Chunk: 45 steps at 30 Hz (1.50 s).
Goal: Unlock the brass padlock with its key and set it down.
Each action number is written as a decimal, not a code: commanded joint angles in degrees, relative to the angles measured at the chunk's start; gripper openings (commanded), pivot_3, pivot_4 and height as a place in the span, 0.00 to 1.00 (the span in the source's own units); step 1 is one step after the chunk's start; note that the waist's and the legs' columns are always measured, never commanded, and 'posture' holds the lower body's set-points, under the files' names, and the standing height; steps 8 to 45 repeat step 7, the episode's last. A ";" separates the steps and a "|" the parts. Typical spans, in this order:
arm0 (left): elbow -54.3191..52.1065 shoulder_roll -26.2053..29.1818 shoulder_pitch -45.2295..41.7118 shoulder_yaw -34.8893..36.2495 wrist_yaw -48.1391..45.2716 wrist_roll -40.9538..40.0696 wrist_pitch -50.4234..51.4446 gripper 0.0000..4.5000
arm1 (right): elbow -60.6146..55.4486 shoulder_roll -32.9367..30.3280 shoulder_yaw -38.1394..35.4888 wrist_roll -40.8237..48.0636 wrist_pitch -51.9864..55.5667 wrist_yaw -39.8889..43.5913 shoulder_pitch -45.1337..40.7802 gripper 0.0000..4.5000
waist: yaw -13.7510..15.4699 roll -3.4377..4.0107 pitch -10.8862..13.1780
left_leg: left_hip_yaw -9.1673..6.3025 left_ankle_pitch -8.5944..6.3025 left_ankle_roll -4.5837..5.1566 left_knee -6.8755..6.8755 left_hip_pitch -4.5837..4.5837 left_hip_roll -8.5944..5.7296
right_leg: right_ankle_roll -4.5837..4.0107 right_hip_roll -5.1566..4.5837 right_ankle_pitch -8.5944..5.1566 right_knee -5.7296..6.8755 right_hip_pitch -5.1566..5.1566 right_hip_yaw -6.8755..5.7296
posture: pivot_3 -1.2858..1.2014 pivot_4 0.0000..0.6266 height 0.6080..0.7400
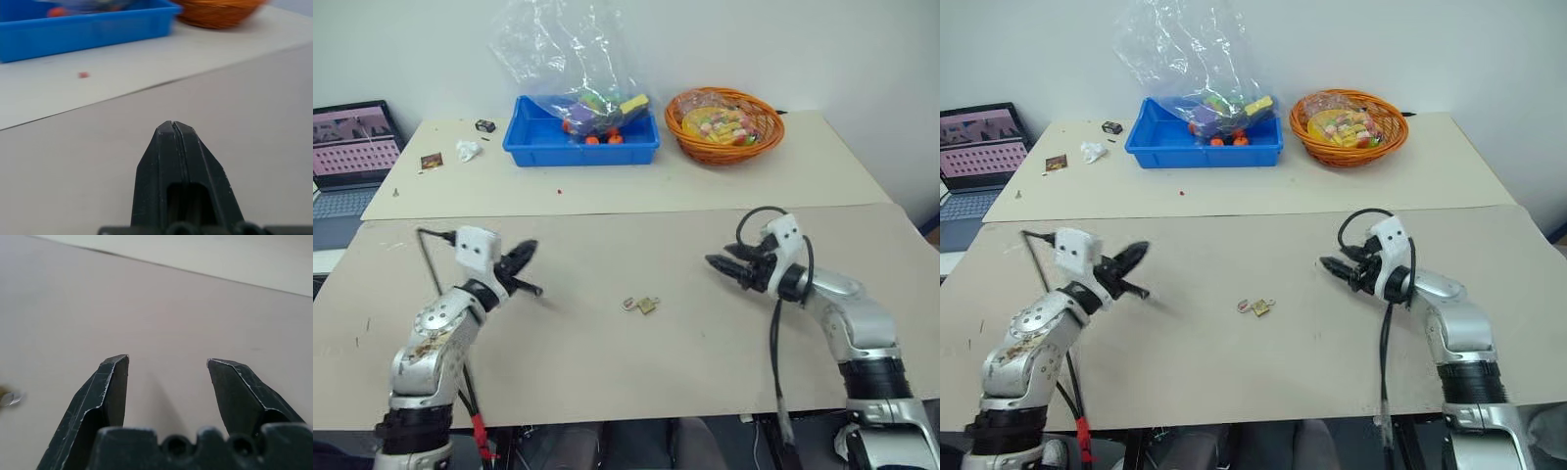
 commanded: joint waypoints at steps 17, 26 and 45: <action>9.18 -6.40 1.28 14.58 16.08 2.66 -9.72 0.00 | 9.57 1.88 -14.92 -4.09 -2.55 -22.41 -1.33 0.69 | 0.46 0.00 0.00 | 0.14 -0.09 -0.01 0.01 0.01 0.01 | -0.04 -0.03 0.03 0.00 -0.02 0.02 | 0.52 0.24 1.00; 9.18 -6.40 1.28 14.58 16.08 2.66 -9.72 0.00 | 9.57 1.88 -14.92 -4.09 -2.55 -22.41 -1.33 0.69 | 0.46 0.00 0.00 | 0.14 -0.09 -0.01 0.01 0.01 0.01 | -0.04 -0.03 0.03 0.00 -0.02 0.02 | 0.52 0.24 1.00; 9.18 -6.40 1.28 14.58 16.08 2.66 -9.72 0.00 | 9.57 1.88 -14.92 -4.09 -2.55 -22.41 -1.33 0.69 | 0.46 0.00 0.00 | 0.14 -0.09 -0.01 0.01 0.01 0.01 | -0.04 -0.03 0.03 0.00 -0.02 0.02 | 0.52 0.24 1.00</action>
